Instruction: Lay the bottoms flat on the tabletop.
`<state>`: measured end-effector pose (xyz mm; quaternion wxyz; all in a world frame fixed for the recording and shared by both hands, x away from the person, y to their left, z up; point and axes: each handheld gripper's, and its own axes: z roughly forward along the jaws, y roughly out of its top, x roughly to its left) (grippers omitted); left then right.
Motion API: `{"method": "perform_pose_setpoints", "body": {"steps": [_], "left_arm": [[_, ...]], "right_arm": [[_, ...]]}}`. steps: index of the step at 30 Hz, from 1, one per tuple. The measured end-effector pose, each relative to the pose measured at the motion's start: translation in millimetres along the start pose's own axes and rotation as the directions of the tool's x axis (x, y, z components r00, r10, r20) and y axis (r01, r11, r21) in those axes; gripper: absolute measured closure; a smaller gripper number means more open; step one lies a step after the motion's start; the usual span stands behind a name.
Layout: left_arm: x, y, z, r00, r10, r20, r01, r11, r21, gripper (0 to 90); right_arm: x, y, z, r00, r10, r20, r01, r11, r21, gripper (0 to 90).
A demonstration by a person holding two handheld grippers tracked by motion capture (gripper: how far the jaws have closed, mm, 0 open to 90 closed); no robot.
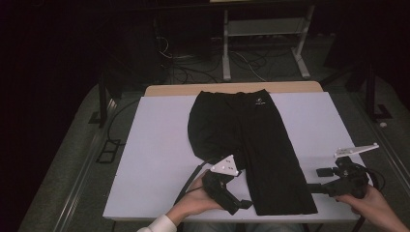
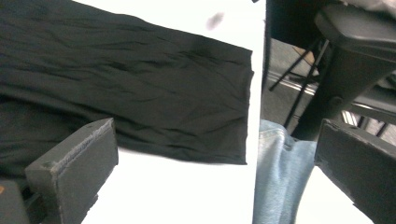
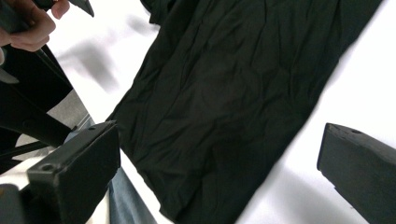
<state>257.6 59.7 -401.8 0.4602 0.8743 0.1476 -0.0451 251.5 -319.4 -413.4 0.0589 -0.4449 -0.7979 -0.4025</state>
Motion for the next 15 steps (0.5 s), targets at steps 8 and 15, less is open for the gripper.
{"method": "perform_pose_setpoints", "body": {"steps": [8,15], "left_arm": [[11.5,-0.3,-26.1,0.9983,-0.012,-0.057,0.01,0.9993,-0.035,0.0],[23.8,-1.8,-50.3,0.9934,-0.038,-0.108,0.03,0.9971,-0.069,0.0]], "right_arm": [[3.4,16.8,5.1,0.9996,-0.029,-0.002,0.029,0.999,-0.018,0.0],[9.3,38.5,11.9,0.9974,-0.069,0.021,0.07,0.997,-0.026,0.0]]}}
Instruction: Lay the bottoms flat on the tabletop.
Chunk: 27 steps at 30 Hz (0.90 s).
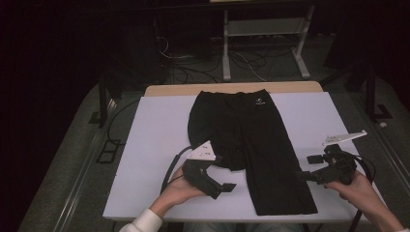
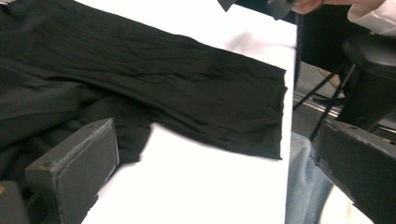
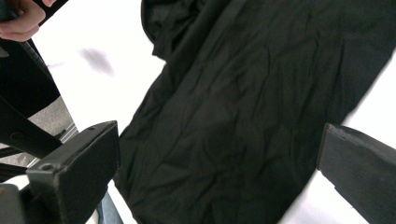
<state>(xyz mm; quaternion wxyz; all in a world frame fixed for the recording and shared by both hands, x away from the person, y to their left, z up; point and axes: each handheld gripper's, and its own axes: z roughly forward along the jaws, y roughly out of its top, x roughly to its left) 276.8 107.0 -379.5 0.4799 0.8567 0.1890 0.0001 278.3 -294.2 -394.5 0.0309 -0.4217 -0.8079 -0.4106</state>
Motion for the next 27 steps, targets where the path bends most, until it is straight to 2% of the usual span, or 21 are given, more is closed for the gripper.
{"method": "perform_pose_setpoints", "body": {"steps": [8,15,22,27], "left_arm": [[16.6,-5.4,-24.6,0.997,-0.032,-0.07,0.031,0.9993,-0.023,0.0],[30.2,-15.0,-32.7,0.9917,-0.067,-0.11,0.064,0.9974,-0.033,0.0],[42.7,-18.2,-29.8,0.99,-0.082,-0.115,0.078,0.9962,-0.041,0.0],[49.2,-19.6,-21.4,0.9919,-0.076,-0.102,0.074,0.9969,-0.028,0.0]], "right_arm": [[14.0,32.2,11.7,0.9971,-0.076,-0.003,0.076,0.997,-0.035,0.0],[24.6,54.0,33.1,0.9939,-0.104,-0.036,0.103,0.994,-0.035,0.0],[33.1,67.4,57.4,0.9904,-0.122,-0.066,0.12,0.992,-0.025,0.0],[41.7,73.5,77.5,0.9854,-0.134,-0.105,0.133,0.991,-0.018,5.2]]}}
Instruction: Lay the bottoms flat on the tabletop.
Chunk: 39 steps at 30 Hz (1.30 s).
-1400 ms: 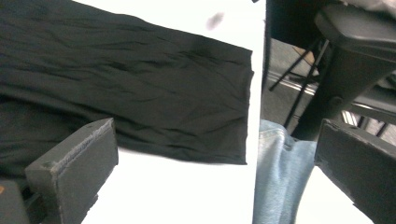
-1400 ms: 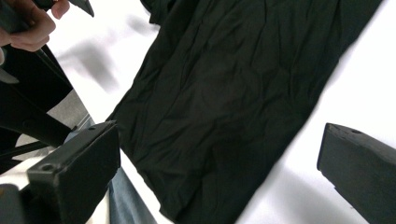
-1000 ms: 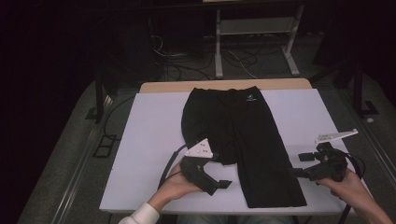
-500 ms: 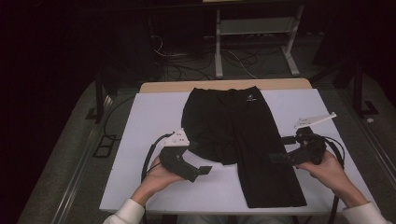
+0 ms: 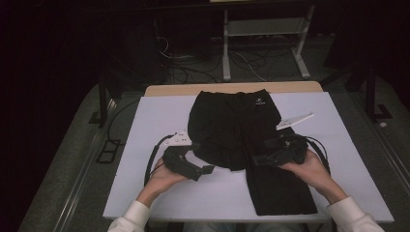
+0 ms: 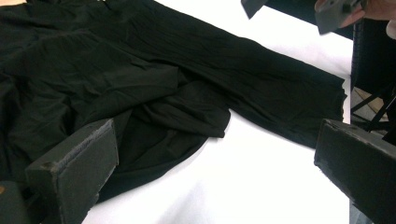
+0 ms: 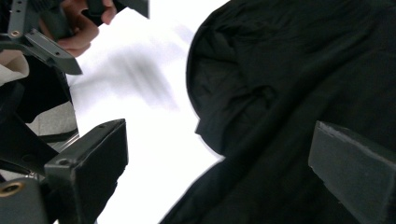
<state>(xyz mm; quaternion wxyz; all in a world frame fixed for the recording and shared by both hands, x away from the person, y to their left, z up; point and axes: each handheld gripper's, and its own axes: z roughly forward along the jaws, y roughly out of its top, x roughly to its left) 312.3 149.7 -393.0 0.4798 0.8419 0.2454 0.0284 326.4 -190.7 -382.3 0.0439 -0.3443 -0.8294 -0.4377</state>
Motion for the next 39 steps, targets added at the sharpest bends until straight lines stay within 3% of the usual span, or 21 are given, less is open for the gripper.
{"method": "perform_pose_setpoints", "body": {"steps": [9,16,22,24,31,36,39], "left_arm": [[5.6,-4.4,17.8,0.9997,0.014,0.018,-0.015,0.9983,0.056,0.0],[8.0,-7.0,31.1,0.9979,-0.01,0.064,0.004,0.9955,0.095,0.0],[10.5,-10.4,42.8,0.997,0.003,0.077,-0.014,0.9898,0.142,0.4],[11.1,-11.6,45.9,0.9965,0.007,0.084,-0.019,0.9882,0.152,4.4],[15.2,-13.8,53.6,0.9964,0.023,0.082,-0.037,0.9848,0.17,16.4],[19.1,-18.3,58.8,0.9966,0.057,0.06,-0.068,0.973,0.22,30.9],[19.2,-19.6,62.9,0.9962,0.079,0.035,-0.086,0.9659,0.244,40.3]], "right_arm": [[5.4,6.1,35.2,0.9986,-0.01,-0.051,0.012,1.0,0.026,11.5],[6.7,5.8,56.2,0.9968,0.002,-0.079,0.002,0.999,0.049,15.2],[6.6,3.6,72.2,0.9946,0.005,-0.104,0.003,0.997,0.081,23.9],[5.6,2.3,78.2,0.9938,0.008,-0.111,0.003,0.996,0.094,26.9],[-2.1,-1.8,96.2,0.997,0.022,-0.075,-0.012,0.99,0.138,36.1],[-4.0,-3.2,100.9,0.9997,-0.002,-0.025,0.006,0.988,0.152,44.0],[-1.1,-3.1,102.7,0.9986,-0.049,0.02,0.046,0.988,0.149,47.8]]}}
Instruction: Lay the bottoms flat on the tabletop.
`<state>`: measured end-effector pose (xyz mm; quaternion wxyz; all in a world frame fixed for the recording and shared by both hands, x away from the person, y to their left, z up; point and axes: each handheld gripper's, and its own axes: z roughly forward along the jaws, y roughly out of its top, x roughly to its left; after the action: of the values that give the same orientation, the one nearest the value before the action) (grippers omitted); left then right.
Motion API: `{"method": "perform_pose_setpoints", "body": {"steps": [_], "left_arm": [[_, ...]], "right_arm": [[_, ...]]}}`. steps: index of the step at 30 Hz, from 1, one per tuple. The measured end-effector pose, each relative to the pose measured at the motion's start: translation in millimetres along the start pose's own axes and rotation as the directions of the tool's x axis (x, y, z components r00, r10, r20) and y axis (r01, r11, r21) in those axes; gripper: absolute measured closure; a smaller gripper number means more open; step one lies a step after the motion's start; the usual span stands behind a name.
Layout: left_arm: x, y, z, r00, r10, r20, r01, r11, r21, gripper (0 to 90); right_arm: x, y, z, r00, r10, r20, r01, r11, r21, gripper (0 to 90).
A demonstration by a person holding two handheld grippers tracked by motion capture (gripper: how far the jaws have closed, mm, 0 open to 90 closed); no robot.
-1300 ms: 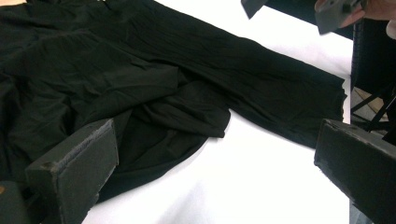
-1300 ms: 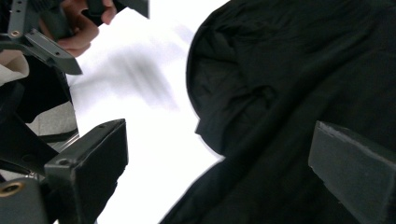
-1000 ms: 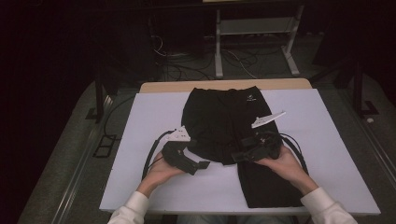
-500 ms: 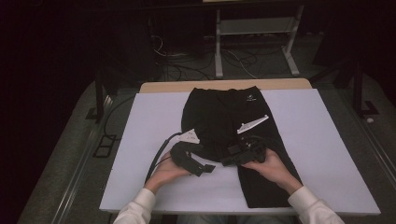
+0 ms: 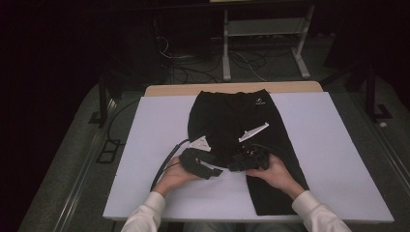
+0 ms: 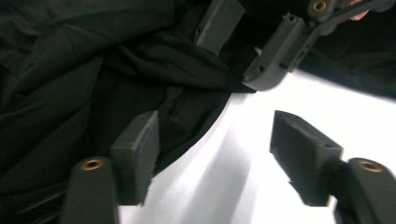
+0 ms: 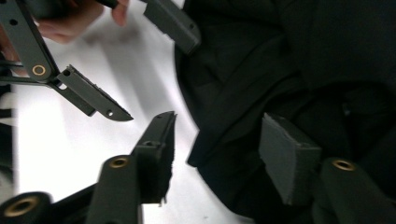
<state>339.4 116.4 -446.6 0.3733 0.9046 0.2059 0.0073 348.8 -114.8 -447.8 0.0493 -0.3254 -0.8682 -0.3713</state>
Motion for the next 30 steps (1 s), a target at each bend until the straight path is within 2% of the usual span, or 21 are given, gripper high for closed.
{"method": "perform_pose_setpoints", "body": {"steps": [3,5,10,11,13,15,18,20,23,24,26,30], "left_arm": [[-0.4,0.5,3.3,0.9989,0.019,-0.042,-0.018,0.9998,0.006,50.8],[0.3,1.4,4.6,0.9975,0.027,-0.066,-0.026,0.9996,0.005,58.0],[4.1,2.9,6.9,0.9959,0.025,-0.087,-0.025,0.9997,-0.001,79.0],[5.0,3.4,7.1,0.9958,0.024,-0.088,-0.024,0.9997,0.001,81.9],[5.3,4.2,7.1,0.9951,0.025,-0.096,-0.024,0.9997,0.006,86.6],[4.7,5.5,6.2,0.9945,0.035,-0.099,-0.033,0.9993,0.017,87.5],[4.5,8.2,1.6,0.995,0.054,-0.084,-0.05,0.9978,0.044,88.1],[4.8,10.1,-5.5,0.9956,0.062,-0.07,-0.059,0.9976,0.036,88.1],[6.7,13.4,-19.8,0.9957,0.076,-0.054,-0.075,0.9969,0.024,88.1],[8.0,14.7,-24.7,0.9943,0.089,-0.059,-0.087,0.9958,0.026,88.1],[12.2,17.0,-34.3,0.9938,0.09,-0.065,-0.089,0.9959,0.018,88.0],[22.7,18.9,-43.8,0.9933,0.078,-0.086,-0.077,0.9969,0.016,87.9]], "right_arm": [[7.2,1.0,3.2,0.9964,-0.059,0.062,0.058,0.998,0.009,52.5],[11.9,1.5,5.4,0.9911,-0.084,0.103,0.083,0.996,0.014,59.3],[15.4,1.3,10.3,0.9884,-0.095,0.119,0.095,0.995,0.007,80.3],[14.2,1.2,10.4,0.9907,-0.086,0.105,0.086,0.996,0.006,84.7],[11.1,0.9,10.3,0.9956,-0.06,0.073,0.06,0.998,0.002,86.2],[7.1,0.9,8.9,0.999,-0.028,0.035,0.028,1.0,0.002,86.9],[-0.1,0.7,4.2,0.9987,0.033,-0.038,-0.034,0.999,-0.013,87.2],[-4.1,2.9,-4.3,0.992,0.074,-0.103,-0.079,0.996,-0.048,87.2],[-9.8,7.5,-22.2,0.9732,0.123,-0.194,-0.149,0.981,-0.123,87.2],[-11.9,9.2,-27.8,0.9687,0.133,-0.21,-0.164,0.976,-0.141,87.2],[-17.5,12.5,-37.0,0.9635,0.148,-0.223,-0.188,0.967,-0.172,87.3],[-32.0,18.2,-47.6,0.9538,0.189,-0.233,-0.241,0.945,-0.221,87.3]]}}
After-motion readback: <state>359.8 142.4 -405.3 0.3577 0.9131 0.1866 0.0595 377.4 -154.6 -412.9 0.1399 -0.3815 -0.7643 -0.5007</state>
